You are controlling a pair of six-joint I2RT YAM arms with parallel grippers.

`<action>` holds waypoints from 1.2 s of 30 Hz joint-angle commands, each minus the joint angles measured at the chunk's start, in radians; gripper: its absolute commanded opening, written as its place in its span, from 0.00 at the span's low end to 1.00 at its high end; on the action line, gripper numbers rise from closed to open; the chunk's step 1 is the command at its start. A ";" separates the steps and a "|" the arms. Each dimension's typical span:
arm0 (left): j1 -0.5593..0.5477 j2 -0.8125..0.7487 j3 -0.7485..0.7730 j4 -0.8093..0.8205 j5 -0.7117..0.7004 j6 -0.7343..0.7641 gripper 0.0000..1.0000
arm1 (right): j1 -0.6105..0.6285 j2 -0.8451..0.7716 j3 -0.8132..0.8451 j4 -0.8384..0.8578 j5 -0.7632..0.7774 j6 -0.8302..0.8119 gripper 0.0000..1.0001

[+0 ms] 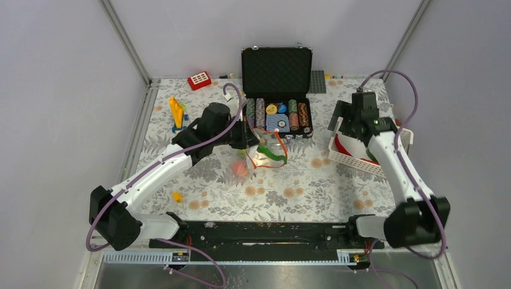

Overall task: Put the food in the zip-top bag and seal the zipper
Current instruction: Pick up the fake vegetable from the bin.

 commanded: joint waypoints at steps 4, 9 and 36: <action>0.003 -0.038 -0.006 0.088 0.049 0.036 0.00 | -0.183 0.270 0.155 -0.092 -0.201 -0.024 0.97; 0.006 -0.041 -0.010 0.098 0.063 0.041 0.00 | -0.245 0.400 0.215 -0.093 -0.127 -0.003 0.97; 0.044 -0.034 0.001 0.081 0.054 0.061 0.00 | -0.213 0.556 0.077 -0.079 -0.276 -0.702 0.92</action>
